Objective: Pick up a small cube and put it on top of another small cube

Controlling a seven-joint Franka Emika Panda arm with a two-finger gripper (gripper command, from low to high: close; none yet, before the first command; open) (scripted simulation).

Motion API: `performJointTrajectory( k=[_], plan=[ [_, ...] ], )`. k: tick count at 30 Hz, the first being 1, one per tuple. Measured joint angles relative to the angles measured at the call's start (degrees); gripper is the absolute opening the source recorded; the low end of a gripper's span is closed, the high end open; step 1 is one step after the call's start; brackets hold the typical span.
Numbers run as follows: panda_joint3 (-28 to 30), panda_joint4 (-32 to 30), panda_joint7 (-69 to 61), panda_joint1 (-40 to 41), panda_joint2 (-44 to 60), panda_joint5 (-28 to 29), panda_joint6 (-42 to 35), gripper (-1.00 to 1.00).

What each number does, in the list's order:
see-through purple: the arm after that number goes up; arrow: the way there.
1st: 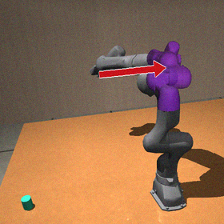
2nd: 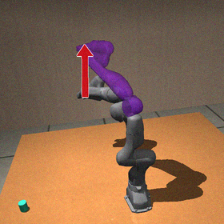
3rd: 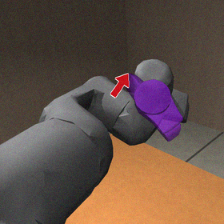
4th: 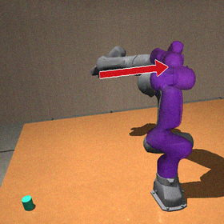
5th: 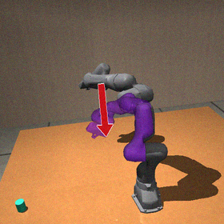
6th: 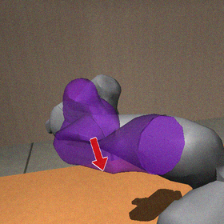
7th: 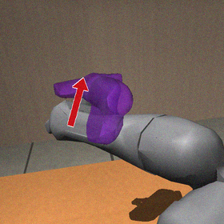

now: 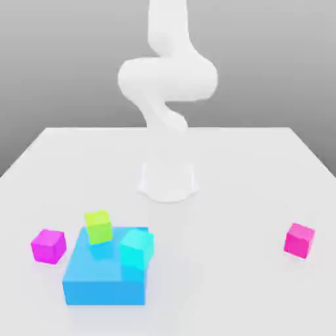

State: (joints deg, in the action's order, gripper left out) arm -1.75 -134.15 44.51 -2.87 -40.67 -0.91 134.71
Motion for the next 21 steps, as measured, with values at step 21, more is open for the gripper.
performJointTrajectory(
  k=[21],
  plan=[
    [-18.8, -20.0, -1.6, -23.5, 44.3, 5.6, 24.8, 0.00]
  ],
)
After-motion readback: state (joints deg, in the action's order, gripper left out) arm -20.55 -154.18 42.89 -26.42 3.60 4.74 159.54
